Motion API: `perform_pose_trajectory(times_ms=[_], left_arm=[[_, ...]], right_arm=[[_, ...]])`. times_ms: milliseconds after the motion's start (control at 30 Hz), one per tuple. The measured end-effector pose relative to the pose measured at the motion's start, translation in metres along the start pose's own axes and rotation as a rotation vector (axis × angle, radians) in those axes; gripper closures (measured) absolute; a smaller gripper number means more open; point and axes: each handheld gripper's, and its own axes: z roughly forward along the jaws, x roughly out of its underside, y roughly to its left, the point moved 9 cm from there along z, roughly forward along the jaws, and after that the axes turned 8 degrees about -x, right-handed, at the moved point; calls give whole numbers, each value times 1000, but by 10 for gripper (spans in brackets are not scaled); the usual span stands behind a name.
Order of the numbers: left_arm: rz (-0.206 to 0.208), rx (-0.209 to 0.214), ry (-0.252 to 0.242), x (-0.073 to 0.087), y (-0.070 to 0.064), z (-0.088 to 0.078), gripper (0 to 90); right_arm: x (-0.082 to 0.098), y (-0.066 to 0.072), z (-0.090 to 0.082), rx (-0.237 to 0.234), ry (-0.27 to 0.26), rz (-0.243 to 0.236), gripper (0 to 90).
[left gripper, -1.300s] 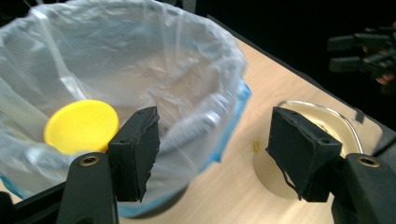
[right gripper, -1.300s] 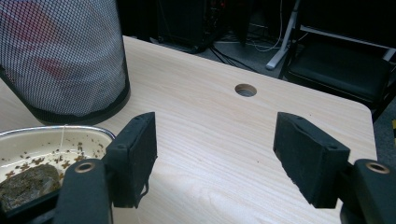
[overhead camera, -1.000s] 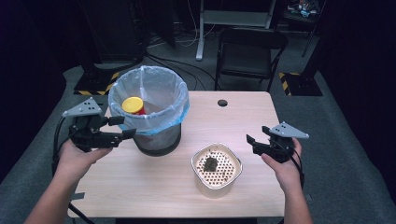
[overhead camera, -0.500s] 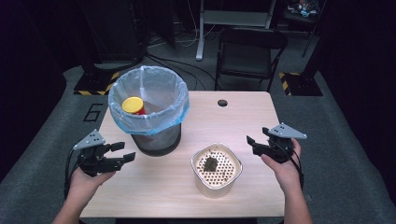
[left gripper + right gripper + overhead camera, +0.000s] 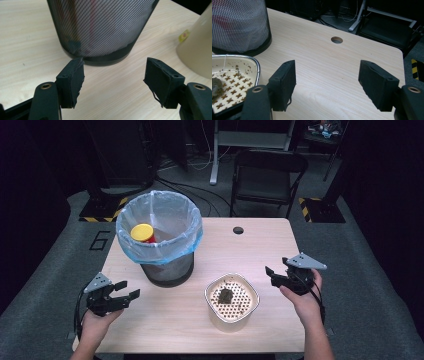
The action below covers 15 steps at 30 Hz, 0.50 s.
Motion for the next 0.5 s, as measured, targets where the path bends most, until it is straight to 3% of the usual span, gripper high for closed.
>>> perform_pose_trajectory(times_ms=[133, 267, 500], left_arm=[[-23, -42, 2, 18, 8, 16, 314], [-30, -58, 34, 33, 12, 26, 314], [-47, -57, 71, 47, 18, 35, 291]], right_arm=[[1, -1, 1, 4, 2, -1, 299], [3, -1, 2, 6, 8, -2, 299], [7, -2, 5, 7, 11, 5, 299]])
